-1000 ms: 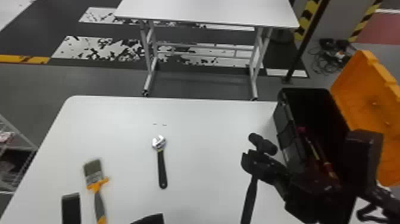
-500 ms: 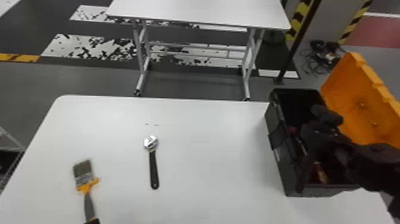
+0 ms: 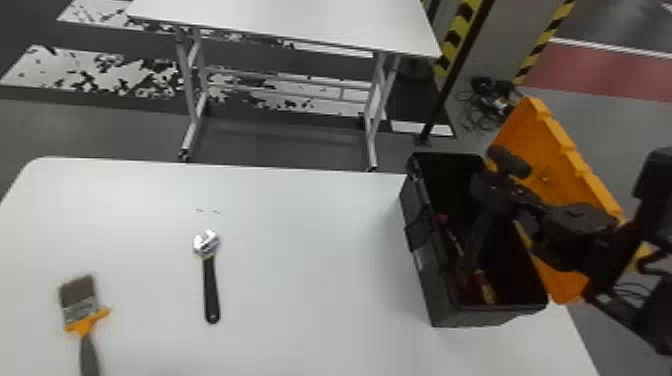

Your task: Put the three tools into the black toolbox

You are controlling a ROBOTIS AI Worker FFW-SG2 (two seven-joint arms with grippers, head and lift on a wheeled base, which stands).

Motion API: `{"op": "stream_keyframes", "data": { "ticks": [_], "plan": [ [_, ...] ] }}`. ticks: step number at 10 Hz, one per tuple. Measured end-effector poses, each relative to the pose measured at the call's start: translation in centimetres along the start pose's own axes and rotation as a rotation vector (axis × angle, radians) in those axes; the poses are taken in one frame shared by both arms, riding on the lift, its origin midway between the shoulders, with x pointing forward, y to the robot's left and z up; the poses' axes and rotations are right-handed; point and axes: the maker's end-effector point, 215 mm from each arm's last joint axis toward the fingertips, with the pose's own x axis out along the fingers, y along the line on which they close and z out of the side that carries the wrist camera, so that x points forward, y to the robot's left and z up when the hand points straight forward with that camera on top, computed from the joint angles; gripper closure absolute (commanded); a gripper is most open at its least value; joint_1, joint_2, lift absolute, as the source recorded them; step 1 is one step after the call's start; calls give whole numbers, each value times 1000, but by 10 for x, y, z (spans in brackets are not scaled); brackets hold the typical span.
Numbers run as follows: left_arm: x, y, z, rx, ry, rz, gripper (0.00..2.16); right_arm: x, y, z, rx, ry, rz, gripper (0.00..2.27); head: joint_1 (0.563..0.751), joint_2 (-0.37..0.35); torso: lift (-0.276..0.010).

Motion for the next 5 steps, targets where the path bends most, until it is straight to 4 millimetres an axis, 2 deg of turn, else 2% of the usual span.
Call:
{"op": "stream_keyframes", "data": {
  "ticks": [2,5],
  "plan": [
    [-20,-7,8,-8,-31,-30,33,15,2,-10,-113,19,7,2246,695,-136,-51],
    [-41,7,5,-23,-38,16,33,37,-13,-40,-246,58,5,2250,695,-100,-51]
  ]
}}
